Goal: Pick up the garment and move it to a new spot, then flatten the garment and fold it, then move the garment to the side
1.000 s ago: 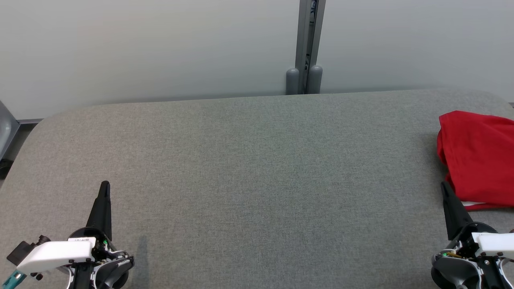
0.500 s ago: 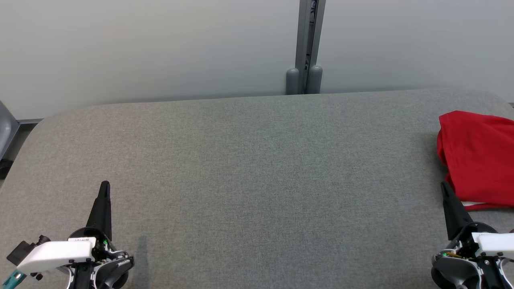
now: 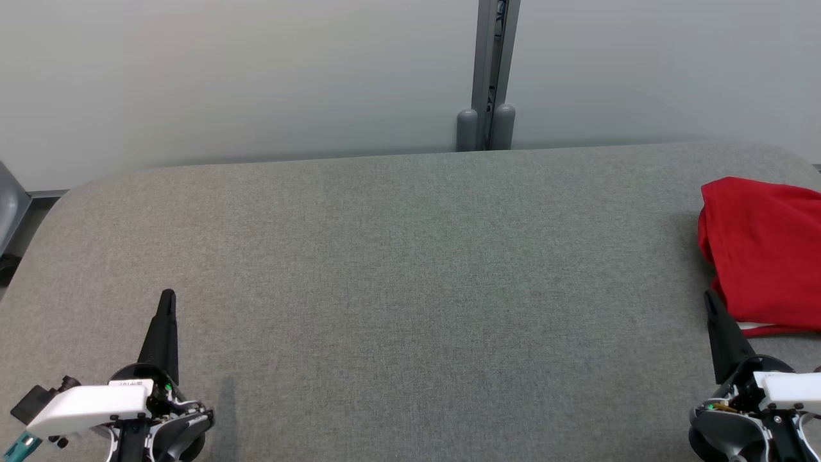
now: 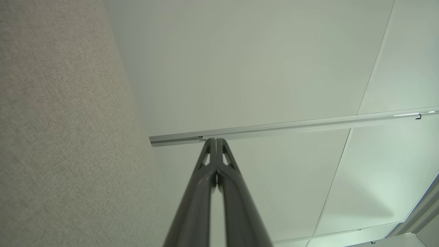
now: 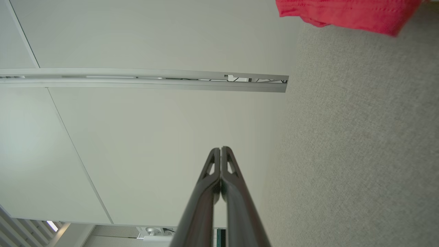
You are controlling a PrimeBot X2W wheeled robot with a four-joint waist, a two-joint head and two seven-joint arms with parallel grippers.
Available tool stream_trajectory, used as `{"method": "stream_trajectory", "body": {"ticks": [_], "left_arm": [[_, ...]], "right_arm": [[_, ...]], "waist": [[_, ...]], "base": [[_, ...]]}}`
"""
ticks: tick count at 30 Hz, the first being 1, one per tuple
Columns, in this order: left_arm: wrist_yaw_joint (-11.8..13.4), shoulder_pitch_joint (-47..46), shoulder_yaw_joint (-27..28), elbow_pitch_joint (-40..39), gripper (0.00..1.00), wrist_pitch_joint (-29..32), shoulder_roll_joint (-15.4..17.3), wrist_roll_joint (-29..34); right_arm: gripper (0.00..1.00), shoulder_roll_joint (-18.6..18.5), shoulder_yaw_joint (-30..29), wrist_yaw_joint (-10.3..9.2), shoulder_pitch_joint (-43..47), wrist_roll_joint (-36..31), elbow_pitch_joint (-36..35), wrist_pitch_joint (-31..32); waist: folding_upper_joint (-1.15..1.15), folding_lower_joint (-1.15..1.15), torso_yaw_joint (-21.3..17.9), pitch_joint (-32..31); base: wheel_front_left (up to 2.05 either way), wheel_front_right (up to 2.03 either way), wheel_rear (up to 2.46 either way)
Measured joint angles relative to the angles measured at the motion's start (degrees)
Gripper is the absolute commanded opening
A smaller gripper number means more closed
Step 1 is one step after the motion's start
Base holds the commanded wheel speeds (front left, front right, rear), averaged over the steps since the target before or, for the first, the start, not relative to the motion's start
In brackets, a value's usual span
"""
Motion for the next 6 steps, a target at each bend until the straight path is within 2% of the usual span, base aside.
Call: {"method": "stream_trajectory", "body": {"ticks": [6], "left_arm": [[0.00, 0.00, 0.00, 0.00, 0.00, 0.04, 0.00, 0.00]], "right_arm": [[0.00, 0.01, -0.01, 0.00, 0.00, -0.01, 0.00, 0.00]], "waist": [[0.00, 0.00, 0.00, 0.00]], "base": [[0.00, 0.00, 0.00]]}}
